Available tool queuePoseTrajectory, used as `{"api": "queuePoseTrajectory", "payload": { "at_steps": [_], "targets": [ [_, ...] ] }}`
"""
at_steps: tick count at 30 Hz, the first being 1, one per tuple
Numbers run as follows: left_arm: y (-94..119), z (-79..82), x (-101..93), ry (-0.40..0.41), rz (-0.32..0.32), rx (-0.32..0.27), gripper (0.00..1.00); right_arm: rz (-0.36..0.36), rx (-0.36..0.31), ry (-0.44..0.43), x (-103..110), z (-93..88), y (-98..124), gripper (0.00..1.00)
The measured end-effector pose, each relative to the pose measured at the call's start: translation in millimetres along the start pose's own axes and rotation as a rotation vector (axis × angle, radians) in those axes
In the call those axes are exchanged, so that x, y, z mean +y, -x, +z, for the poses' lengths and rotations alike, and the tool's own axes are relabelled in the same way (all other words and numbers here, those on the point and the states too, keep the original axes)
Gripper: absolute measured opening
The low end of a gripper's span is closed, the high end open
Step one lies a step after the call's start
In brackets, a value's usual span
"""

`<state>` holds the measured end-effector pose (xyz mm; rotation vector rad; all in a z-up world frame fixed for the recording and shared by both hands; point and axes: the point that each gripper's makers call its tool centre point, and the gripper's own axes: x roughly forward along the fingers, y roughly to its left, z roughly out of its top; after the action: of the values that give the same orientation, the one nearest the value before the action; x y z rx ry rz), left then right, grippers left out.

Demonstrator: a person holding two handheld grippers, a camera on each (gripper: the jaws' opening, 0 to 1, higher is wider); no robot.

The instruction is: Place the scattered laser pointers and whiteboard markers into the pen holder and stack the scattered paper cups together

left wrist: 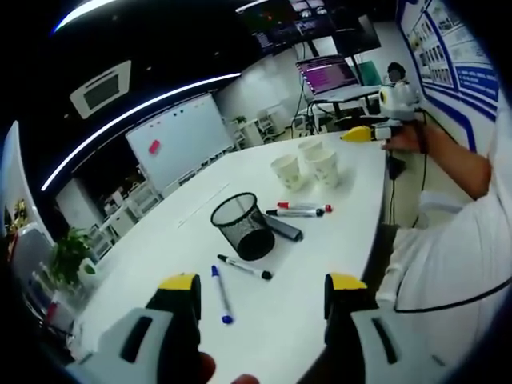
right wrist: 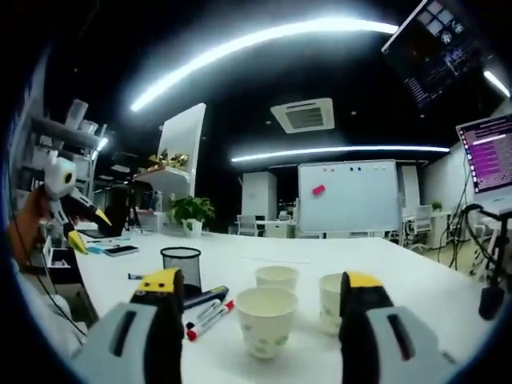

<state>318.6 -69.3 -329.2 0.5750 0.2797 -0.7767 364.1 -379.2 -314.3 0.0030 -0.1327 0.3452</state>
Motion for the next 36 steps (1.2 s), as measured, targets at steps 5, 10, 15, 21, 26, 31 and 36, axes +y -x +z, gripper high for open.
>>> {"api": "queuePoseTrajectory", "payload": {
  "at_steps": [5,10,15,21,26,31,36],
  "targets": [
    [1,-0.3,0.2,0.000,0.001,-0.001,0.63,0.003,0.019,0.013,0,-8.5,-3,0.78],
    [0,-0.2,-1.0,0.009,-0.003,-0.011,0.63,0.001,0.020,-0.014,3,-13.6,-7,0.77],
    [-2,-1.4,-4.1,0.003,-0.013,-0.007,0.63,-0.009,0.021,-0.018,0,-14.6,-8,0.76],
    [-1,-5.1,-2.7,0.011,-0.009,-0.002,0.63,-0.012,0.041,0.003,0,-22.8,-12,0.76],
    [-1,-6.7,-2.4,0.014,-0.013,-0.002,0.63,-0.001,0.064,0.019,2,-31.2,-16,0.75],
    [0,-7.2,-2.4,0.011,-0.020,-0.002,0.63,-0.002,0.096,0.043,2,-41.6,-22,0.75],
    [1,-9.4,-0.8,0.011,-0.016,0.001,0.63,-0.004,0.117,0.054,3,-46.7,-25,0.75]
  ]
}}
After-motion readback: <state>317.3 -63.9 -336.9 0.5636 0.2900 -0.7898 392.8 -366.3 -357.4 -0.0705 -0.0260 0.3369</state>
